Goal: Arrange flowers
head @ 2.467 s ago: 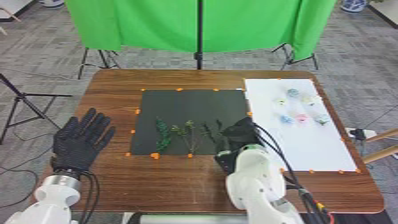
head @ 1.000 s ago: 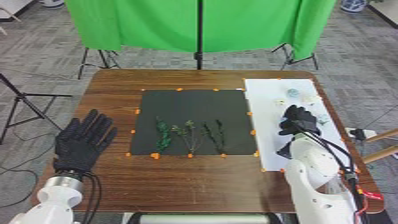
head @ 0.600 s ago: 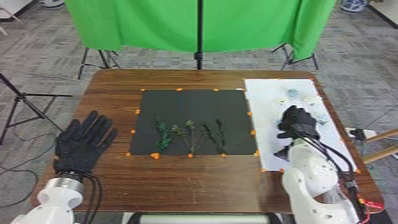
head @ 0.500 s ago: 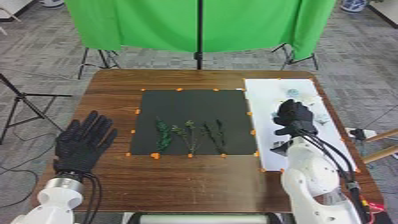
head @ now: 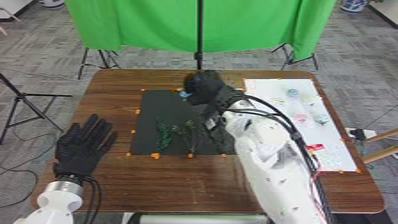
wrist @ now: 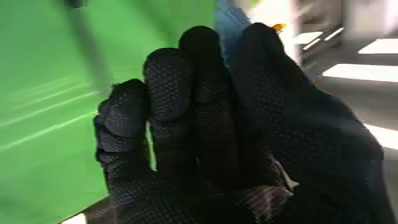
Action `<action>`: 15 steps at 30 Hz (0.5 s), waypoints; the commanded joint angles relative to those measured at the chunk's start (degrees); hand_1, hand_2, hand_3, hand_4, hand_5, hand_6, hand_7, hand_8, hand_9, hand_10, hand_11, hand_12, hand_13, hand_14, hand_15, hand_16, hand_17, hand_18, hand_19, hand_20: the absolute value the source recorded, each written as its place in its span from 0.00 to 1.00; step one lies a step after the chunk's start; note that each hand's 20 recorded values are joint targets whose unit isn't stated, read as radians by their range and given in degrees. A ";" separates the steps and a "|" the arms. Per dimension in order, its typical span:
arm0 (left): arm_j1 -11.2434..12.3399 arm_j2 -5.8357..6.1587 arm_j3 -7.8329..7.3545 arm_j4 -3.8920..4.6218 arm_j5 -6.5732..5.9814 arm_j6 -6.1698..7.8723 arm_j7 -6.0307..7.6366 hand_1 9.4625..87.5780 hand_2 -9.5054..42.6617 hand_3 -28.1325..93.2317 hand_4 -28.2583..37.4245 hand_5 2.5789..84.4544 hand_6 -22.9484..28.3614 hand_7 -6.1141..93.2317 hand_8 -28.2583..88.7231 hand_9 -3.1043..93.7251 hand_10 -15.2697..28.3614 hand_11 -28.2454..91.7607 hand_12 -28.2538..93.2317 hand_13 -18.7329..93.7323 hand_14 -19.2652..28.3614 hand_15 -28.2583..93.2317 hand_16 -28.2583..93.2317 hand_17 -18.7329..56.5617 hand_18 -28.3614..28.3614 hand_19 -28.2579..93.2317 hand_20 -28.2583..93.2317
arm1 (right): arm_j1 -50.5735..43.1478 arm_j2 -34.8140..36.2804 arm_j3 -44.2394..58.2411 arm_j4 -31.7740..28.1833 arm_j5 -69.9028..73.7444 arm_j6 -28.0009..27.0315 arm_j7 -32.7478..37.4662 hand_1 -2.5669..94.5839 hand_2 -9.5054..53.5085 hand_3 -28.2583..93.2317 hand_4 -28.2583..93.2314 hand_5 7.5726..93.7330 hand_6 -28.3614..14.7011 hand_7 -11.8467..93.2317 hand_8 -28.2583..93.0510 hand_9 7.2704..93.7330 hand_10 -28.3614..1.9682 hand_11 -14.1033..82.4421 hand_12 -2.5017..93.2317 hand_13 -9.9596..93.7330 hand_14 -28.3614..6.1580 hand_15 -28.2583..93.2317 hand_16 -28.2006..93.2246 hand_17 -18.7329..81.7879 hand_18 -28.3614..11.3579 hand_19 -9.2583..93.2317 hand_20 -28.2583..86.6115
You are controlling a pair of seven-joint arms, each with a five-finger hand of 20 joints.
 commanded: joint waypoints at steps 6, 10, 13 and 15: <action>-0.29 1.41 0.63 0.65 0.28 0.88 0.86 0.31 0.43 0.83 0.05 0.53 0.61 0.21 0.17 0.43 0.67 0.39 0.34 0.43 0.71 0.55 0.19 0.20 0.73 0.49 0.36 | 2.20 -8.62 -7.62 9.39 -21.24 -2.44 -11.39 0.67 0.00 0.81 0.00 0.69 0.65 0.55 0.29 0.82 0.60 0.35 0.55 0.70 0.57 0.69 0.64 0.49 0.18 0.87 0.66; -0.42 2.02 0.69 0.52 -0.14 0.25 1.15 0.31 0.44 0.83 0.05 0.53 0.61 0.21 0.17 0.43 0.67 0.39 0.34 0.43 0.71 0.55 0.19 0.20 0.73 0.49 0.36 | 1.46 -10.24 -8.47 12.42 -23.42 -1.11 -7.18 0.66 0.00 0.81 0.00 0.69 0.65 0.56 0.28 0.82 0.60 0.35 0.55 0.70 0.56 0.69 0.64 0.48 0.18 0.86 0.66; -0.91 2.28 1.06 0.60 -0.11 0.11 1.24 0.30 0.44 0.83 0.05 0.53 0.61 0.21 0.17 0.43 0.67 0.39 0.34 0.43 0.71 0.55 0.19 0.20 0.73 0.49 0.36 | 0.62 -11.42 -8.07 14.10 -27.24 0.48 -6.13 0.66 0.00 0.81 0.00 0.69 0.65 0.56 0.28 0.82 0.59 0.35 0.55 0.69 0.54 0.69 0.64 0.48 0.17 0.86 0.66; -1.02 2.39 1.13 0.59 -0.07 -0.10 1.16 0.30 0.45 0.83 0.04 0.53 0.61 0.21 0.17 0.43 0.67 0.39 0.34 0.43 0.71 0.55 0.19 0.20 0.73 0.49 0.36 | 0.36 -11.55 -8.50 14.62 -27.25 1.50 -4.24 0.66 0.00 0.81 0.00 0.69 0.65 0.56 0.28 0.82 0.58 0.35 0.54 0.68 0.53 0.69 0.64 0.47 0.16 0.86 0.66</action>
